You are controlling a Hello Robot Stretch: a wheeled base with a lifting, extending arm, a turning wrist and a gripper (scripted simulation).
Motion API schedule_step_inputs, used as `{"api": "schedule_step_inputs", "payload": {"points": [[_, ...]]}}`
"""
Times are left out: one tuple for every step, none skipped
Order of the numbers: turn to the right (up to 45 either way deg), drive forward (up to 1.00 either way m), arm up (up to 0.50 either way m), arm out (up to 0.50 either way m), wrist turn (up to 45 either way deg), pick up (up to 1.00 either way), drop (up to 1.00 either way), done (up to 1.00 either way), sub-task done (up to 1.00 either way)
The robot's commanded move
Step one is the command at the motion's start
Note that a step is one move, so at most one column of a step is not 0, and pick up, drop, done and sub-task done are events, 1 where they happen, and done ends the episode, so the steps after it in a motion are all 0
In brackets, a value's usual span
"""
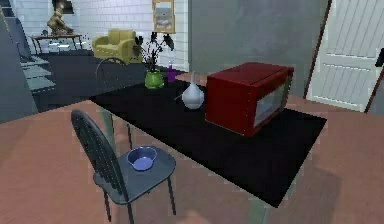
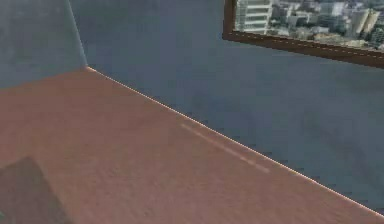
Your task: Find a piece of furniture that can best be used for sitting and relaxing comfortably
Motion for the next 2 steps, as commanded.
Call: {"api": "schedule_step_inputs", "payload": {"points": [[-18.0, 0.0, 0.0, 0.0, 0.0, 0.0, 0.0, 0.0, 0.0], [0.0, 0.0, 0.0, 0.0, 0.0, 0.0, 0.0, 1.0, 0.0]]}}
